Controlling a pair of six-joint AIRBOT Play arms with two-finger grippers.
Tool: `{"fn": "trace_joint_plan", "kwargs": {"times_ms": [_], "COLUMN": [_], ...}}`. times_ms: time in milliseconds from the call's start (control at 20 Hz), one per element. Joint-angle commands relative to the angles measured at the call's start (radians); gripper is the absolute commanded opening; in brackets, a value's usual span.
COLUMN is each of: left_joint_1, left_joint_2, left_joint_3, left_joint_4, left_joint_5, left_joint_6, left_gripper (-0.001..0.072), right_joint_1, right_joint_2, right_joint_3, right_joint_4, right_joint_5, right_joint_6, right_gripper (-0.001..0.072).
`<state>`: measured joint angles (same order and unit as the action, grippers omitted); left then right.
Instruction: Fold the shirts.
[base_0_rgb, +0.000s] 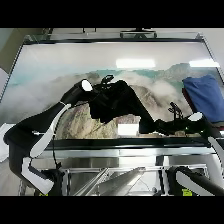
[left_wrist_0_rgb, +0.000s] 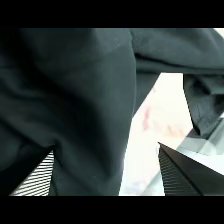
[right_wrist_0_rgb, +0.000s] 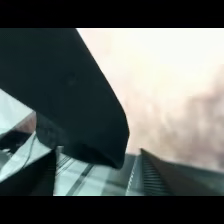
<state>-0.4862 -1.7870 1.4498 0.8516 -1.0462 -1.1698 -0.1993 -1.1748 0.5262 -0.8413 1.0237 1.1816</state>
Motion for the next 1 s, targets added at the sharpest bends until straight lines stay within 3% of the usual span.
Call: {"fn": "trace_joint_plan", "kwargs": {"times_ms": [0,100,150,300,450,600,950], "left_joint_1": [-0.029,-0.025,-0.02,-0.003,0.039,0.084,0.221], "left_joint_2": [-0.053,-0.052,-0.037,0.031,0.137,0.286,0.649], "left_joint_3": [0.001,0.001,0.001,0.055,0.183,0.332,0.615], "left_joint_4": [0.012,0.008,0.008,0.006,-0.071,-0.093,-0.094], "left_joint_5": [0.053,0.053,0.054,0.023,-0.011,-0.032,-0.032], "left_joint_6": [-0.021,-0.034,-0.05,-0.062,-0.061,-0.059,-0.063], "left_gripper": [0.0533,0.0044,0.0003,0.0007,0.0022,0.0022,0.0023], "right_joint_1": [0.014,0.014,0.014,0.012,-0.014,-0.038,-0.038], "right_joint_2": [0.0,-0.001,-0.001,0.0,0.015,0.114,0.376], "right_joint_3": [-0.004,-0.004,-0.003,0.034,0.197,0.436,1.107], "right_joint_4": [0.092,0.156,0.183,0.139,-0.073,-0.041,0.006], "right_joint_5": [-0.032,-0.033,-0.033,-0.037,0.076,0.196,0.126], "right_joint_6": [-0.077,-0.127,-0.151,-0.154,-0.011,0.027,0.031], "right_gripper": [0.0238,0.0065,0.0021,0.0019,0.0019,0.0019,0.0019]}}
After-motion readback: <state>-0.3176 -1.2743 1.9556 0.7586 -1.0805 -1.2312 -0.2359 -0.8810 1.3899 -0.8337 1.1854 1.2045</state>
